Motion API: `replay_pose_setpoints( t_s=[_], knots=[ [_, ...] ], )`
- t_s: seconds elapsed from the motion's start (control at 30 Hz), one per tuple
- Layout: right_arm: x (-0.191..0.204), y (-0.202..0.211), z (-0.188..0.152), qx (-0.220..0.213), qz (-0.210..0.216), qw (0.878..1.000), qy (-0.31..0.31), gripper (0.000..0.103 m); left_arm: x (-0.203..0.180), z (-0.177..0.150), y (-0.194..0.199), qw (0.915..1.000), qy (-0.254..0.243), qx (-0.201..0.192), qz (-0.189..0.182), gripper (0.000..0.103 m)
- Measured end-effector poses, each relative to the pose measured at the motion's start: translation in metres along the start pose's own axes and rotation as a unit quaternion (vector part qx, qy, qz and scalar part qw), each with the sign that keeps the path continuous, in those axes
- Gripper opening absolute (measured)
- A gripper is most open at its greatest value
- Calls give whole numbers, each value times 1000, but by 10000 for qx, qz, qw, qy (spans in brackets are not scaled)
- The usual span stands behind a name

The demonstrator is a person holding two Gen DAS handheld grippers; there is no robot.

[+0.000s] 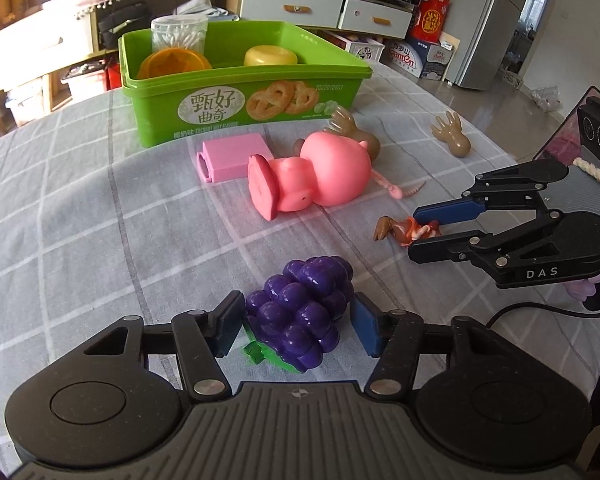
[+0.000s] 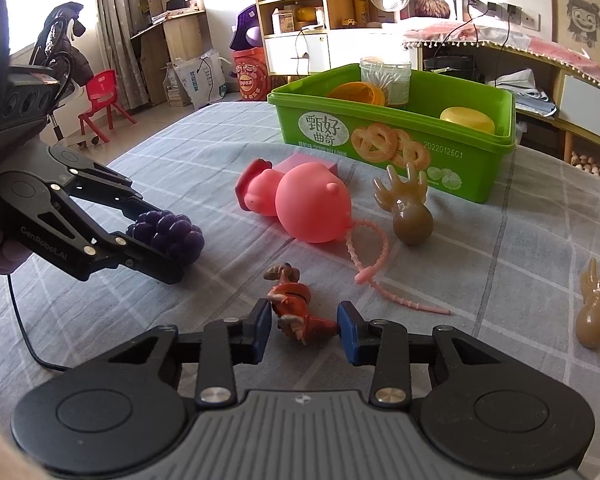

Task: Organize rigid objects
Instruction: 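Carry the grapes and orange figurine over the green bin with both grippers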

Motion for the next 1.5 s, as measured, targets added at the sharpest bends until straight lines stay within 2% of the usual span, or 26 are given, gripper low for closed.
replay_pose_setpoints(
  t_s=[0.1, 0.17, 0.2, 0.73, 0.93, 1.2, 1.5],
  knots=[
    [1, -1, 2, 30, 32, 10000, -3, 2, 2, 4, -1, 9998, 171, 14, 43, 58],
    [2, -1, 3, 54, 25, 10000, -18, 2, 3, 7, -1, 9996, 261, 29, 118, 57],
    [2, -1, 4, 62, 21, 10000, -28, 2, 4, 9, -1, 9993, 316, 48, 168, 53],
    [-2, 6, 23, 1, -57, 9989, -471, 2, 7, 32, 5, 9933, 753, 162, 864, 53],
    [-7, 11, 37, -46, -180, 9976, -661, 2, 8, 43, 3, 9907, 957, 205, 945, 53],
    [-23, 16, 65, -171, -335, 9927, -1143, 2, 15, 64, 10, 9869, 1353, -79, 870, 53],
    [-45, 20, 102, -400, -557, 9835, -1672, 2, 20, 96, 11, 9806, 1657, -411, 961, 53]
  ],
)
Point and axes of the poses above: each gripper's, at about its wrist camera, not at the fingertips, and y roughly against the way its jaws point, x to its left, z to its top, the point moved 1 cm from there along -y, roughly the way its jaws point, and after that the axes turned 3 degrees about -y, right-handed, at the moved point
